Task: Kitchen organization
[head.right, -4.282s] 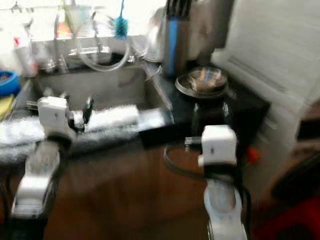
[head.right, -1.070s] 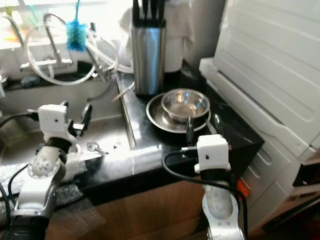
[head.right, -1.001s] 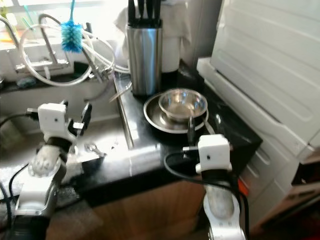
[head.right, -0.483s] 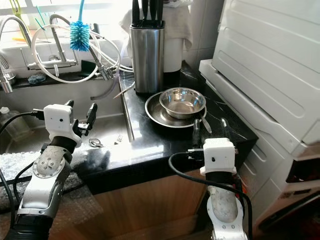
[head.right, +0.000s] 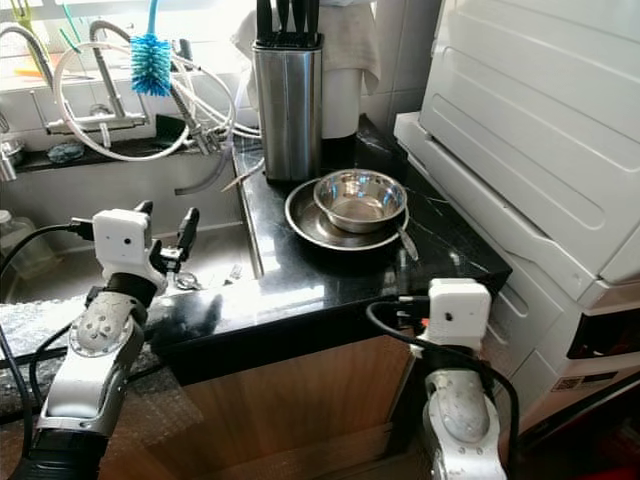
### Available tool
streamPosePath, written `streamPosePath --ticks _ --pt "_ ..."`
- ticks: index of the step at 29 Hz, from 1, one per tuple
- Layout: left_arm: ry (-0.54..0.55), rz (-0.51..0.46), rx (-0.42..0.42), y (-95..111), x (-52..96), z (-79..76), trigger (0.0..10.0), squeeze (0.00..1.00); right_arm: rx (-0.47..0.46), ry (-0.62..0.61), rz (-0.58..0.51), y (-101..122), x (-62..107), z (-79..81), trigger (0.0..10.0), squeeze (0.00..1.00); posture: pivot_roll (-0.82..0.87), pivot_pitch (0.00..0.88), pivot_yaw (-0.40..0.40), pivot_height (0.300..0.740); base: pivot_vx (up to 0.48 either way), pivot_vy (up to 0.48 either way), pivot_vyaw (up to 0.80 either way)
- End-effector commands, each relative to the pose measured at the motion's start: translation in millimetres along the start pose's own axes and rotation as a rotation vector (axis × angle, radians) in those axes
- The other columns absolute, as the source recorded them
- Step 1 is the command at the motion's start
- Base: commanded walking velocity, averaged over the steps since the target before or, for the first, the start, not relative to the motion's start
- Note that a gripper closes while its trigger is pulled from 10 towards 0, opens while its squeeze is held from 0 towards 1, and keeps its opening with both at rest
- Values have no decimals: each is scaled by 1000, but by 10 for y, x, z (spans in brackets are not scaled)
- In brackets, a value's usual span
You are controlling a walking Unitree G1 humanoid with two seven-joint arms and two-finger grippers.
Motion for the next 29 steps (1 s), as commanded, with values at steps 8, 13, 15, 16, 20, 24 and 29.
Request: streamPosePath --ticks 8,13,15,16,20,24,29 --pt "-17 -10 -23 45 -16 -21 10000 0 -13 -1 -19 17 -113 5 10000 0 -165 14 -7 740 0 0 0" --pt "-20 -5 -25 28 -5 -29 10000 0 -36 -80 16 -85 -122 -140 10000 0 -162 11 -6 740 0 0 0" --pt "-21 -5 -25 29 -5 -33 10000 0 -55 -105 24 -104 -113 -177 10000 0 -161 10 -6 740 0 0 0" --pt "-21 -6 -25 30 -5 -33 10000 0 -63 -112 24 -106 -111 -188 10000 0 -161 10 -6 740 0 0 0" --pt "-20 -7 -26 33 -2 -27 10000 0 -56 -117 14 -84 -114 -198 10000 0 -160 7 -5 740 0 0 0" --pt "-22 -7 -30 33 3 -27 10000 0 -58 -119 18 -108 -117 -184 10000 0 -157 0 -4 740 0 0 0" --pt "-25 -10 -34 45 3 -25 10000 0 -59 -116 24 -141 -117 -164 10000 0 -150 0 -3 740 0 0 0"
Point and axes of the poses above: a point about 5 cm out from each wrist's last joint towards the gripper, its own x axis pointing back from the gripper into the wrist, its own y axis along the axis of the wrist's last joint, z = x × y, the point moved 6 cm from there along -x, pointing out of the wrist towards the gripper, and after that the axes turned 15 degrees about x, right-handed, at the moved point
